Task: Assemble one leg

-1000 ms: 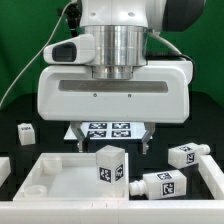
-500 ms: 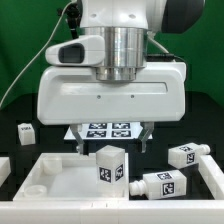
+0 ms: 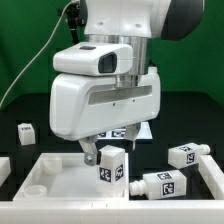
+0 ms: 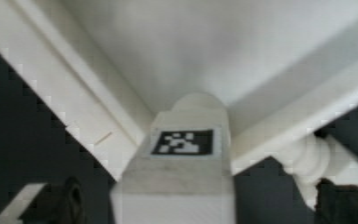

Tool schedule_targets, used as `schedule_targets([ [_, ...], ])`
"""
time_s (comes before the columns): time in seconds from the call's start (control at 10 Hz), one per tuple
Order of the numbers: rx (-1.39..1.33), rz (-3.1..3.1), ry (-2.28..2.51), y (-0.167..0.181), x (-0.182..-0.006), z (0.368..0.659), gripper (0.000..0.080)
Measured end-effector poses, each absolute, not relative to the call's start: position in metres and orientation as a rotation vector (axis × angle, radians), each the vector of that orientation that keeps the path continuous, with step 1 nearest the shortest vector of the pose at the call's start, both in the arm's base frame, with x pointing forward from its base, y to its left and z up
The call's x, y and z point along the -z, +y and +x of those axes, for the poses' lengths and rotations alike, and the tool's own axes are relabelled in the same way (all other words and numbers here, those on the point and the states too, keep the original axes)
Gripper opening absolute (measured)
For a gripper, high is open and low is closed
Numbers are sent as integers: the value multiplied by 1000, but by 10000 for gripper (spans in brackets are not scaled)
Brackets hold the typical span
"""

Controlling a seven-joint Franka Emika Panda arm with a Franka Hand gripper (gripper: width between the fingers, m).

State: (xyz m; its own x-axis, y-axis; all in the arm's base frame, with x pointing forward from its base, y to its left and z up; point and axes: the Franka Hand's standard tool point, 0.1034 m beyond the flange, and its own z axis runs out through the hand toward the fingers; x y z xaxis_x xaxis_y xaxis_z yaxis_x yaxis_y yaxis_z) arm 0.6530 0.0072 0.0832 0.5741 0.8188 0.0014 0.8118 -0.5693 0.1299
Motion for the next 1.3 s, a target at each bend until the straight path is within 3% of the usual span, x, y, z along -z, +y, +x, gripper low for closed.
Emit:
schedule_targets([
  [0.1,-92,2691,1383,5,-83,653,648],
  [0.2,-92,2691,1383,5,-83,653,558],
  [0.3,-92,2691,1383,5,-83,653,558],
  [0.4,-93,2695,1376,5,-83,653,359],
  [0.5,-95,2716,1336,5,-83,653,285],
  [0.9,-105,2827,1110,6,-83,652,285],
  [1.3,-150,3101,190,6,-82,652,285],
])
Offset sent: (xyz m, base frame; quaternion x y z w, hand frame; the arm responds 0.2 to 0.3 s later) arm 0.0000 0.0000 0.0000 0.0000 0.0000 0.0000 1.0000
